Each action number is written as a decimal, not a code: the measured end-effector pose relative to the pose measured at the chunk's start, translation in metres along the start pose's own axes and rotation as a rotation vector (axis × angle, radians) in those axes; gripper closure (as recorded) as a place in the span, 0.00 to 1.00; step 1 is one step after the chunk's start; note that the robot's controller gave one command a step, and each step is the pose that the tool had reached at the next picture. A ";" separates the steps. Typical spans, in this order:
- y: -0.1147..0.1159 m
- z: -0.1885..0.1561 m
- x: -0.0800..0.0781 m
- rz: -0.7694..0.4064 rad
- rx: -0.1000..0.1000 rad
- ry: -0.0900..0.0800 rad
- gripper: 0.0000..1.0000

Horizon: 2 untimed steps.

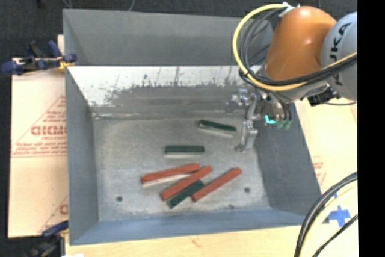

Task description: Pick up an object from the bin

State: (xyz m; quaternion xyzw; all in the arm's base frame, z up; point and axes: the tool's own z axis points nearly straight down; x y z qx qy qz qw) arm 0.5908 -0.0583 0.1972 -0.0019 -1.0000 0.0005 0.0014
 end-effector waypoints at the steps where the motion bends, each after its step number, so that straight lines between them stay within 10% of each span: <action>1: 0.000 -0.005 -0.002 -0.001 0.001 -0.008 0.00; 2: -0.002 0.043 -0.018 0.092 -0.002 -0.012 0.00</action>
Offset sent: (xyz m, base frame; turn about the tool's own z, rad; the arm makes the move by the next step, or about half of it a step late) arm 0.0390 -0.0055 -0.1272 0.2436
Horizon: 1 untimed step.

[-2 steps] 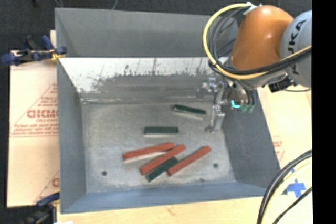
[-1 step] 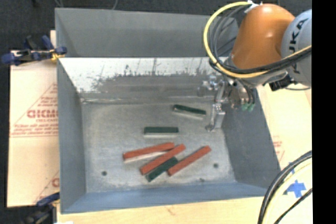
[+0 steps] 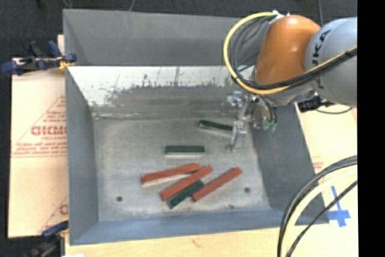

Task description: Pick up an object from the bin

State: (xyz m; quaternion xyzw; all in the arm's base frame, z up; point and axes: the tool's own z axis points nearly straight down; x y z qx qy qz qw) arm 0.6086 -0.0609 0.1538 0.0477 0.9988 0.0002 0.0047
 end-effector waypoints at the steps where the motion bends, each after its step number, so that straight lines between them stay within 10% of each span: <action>1: -0.012 0.010 -0.022 0.153 0.001 0.003 0.00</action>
Offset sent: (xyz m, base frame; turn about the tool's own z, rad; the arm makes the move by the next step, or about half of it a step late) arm 0.0289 -0.0082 -0.0345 0.1052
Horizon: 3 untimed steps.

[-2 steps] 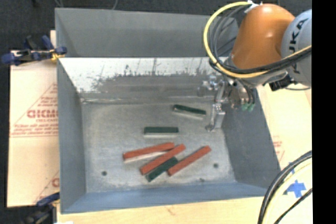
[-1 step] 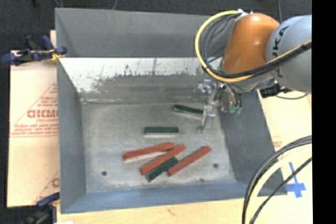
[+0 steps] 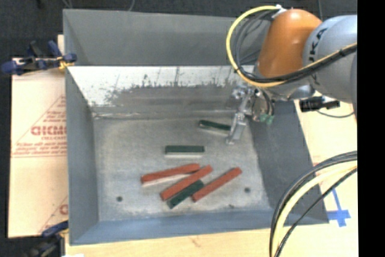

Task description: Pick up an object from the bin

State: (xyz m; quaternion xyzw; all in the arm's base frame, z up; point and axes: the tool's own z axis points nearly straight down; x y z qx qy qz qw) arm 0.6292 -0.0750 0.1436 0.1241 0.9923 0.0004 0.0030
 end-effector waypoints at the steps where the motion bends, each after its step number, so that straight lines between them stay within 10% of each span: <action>1: 0.005 0.019 -0.007 -0.038 0.002 0.001 0.00; 2: 0.010 0.074 -0.009 0.052 0.000 0.002 0.00; 3: 0.018 0.072 -0.015 0.029 0.002 -0.001 1.00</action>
Offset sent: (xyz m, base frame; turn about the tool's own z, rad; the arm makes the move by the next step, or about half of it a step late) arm 0.0103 0.0093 -0.0736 0.0521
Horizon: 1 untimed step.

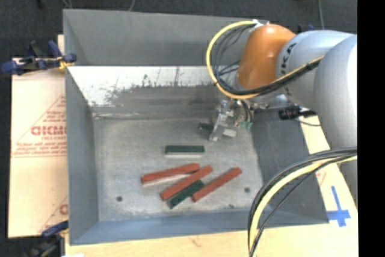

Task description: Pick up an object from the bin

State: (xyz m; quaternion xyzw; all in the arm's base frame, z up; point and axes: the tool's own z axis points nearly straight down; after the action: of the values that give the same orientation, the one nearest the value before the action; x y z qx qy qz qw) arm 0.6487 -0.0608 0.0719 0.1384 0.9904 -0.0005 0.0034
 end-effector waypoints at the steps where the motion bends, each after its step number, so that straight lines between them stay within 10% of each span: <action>1: 0.000 0.000 0.000 0.000 0.000 0.000 1.00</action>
Offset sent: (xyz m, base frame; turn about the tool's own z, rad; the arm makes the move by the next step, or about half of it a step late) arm 0.0000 0.0001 0.1140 0.0000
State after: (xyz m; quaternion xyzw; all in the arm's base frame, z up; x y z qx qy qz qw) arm 0.6487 -0.0607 0.0719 0.1383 0.9904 -0.0005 0.0034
